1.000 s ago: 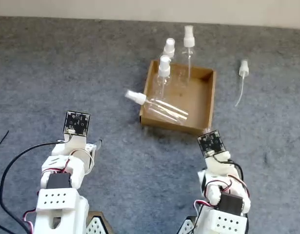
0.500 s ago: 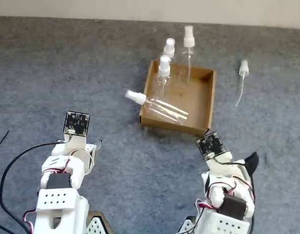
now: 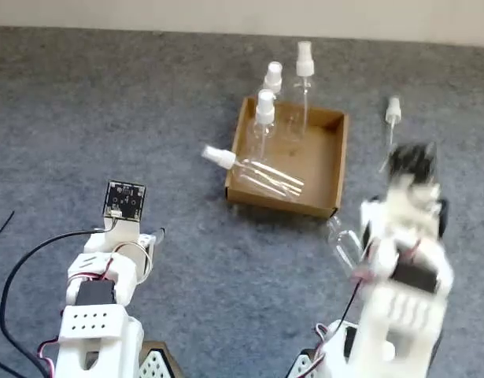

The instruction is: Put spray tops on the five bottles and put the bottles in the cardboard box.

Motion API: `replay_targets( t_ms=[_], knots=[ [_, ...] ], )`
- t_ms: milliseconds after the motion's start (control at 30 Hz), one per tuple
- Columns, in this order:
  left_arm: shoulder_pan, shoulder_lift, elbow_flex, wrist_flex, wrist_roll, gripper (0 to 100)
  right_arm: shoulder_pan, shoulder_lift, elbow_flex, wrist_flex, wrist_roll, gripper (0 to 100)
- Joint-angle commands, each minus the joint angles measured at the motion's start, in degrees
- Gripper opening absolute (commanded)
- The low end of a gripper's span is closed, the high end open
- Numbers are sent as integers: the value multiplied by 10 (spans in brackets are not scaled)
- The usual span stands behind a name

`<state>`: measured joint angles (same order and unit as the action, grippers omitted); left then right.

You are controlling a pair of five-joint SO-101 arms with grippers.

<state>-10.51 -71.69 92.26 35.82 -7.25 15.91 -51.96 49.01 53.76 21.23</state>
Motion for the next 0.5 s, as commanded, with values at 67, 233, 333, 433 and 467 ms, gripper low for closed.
replay_targets(
  t_ms=[67,233,333,433,467],
  knots=[
    [-6,-1,-3,-13,-5,228,49,371,-340,-15,10,308],
    [-6,-1,-3,-13,-5,228,58,638,-644,58,14,308],
    [-6,-1,-2,-12,-5,228,54,785,-829,95,13,308],
    [-6,-1,-1,-11,-5,228,49,924,-993,102,3,308],
    [-6,-1,3,-14,-5,228,46,968,-1047,102,-12,308]
  ],
)
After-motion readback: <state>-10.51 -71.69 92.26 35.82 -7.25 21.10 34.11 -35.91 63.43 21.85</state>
